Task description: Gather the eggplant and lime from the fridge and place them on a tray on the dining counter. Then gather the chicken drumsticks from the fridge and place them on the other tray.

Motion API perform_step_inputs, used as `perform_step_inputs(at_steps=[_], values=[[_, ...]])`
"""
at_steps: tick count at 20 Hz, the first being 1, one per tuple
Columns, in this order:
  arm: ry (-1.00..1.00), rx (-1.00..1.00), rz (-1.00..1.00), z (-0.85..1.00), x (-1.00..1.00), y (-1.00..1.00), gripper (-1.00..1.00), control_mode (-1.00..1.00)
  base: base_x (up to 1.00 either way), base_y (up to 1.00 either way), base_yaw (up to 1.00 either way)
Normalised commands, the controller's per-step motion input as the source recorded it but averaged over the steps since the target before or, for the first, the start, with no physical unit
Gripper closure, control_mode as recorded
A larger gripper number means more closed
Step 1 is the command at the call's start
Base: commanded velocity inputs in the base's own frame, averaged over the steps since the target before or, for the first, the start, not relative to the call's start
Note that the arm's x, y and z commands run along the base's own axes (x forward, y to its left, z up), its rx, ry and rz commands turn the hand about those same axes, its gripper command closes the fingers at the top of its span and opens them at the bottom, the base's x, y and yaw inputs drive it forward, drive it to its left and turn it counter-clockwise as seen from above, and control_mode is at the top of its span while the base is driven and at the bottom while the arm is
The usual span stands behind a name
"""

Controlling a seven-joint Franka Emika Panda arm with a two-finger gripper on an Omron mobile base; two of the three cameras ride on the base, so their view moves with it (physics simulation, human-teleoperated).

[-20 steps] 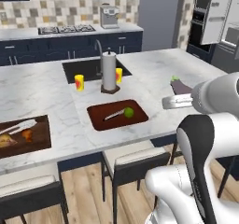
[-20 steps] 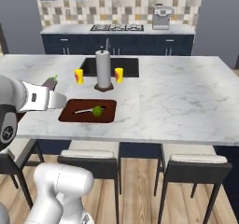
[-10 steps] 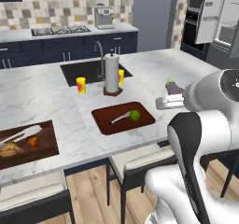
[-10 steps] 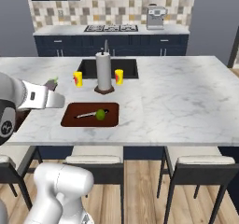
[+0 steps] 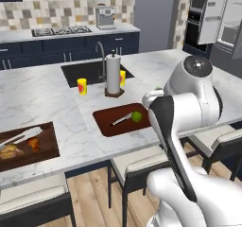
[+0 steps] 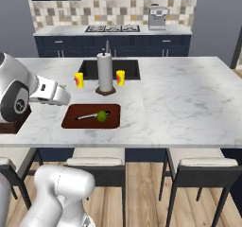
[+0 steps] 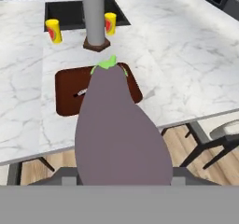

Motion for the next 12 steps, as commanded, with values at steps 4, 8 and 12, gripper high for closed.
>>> perform_step_inputs(at_steps=[4, 8, 12], values=[[0.09, 0.04, 0.00, -0.31, 0.83, 0.00, 1.00, -1.00, 0.00, 0.00, 0.00], [0.16, 0.05, 0.00, -0.47, 0.95, 0.10, 1.00, -1.00, 0.00, 0.00, 0.00], [0.19, 0.03, 0.00, -0.58, 0.95, 0.23, 1.00, -1.00, 0.00, 0.00, 0.00]])
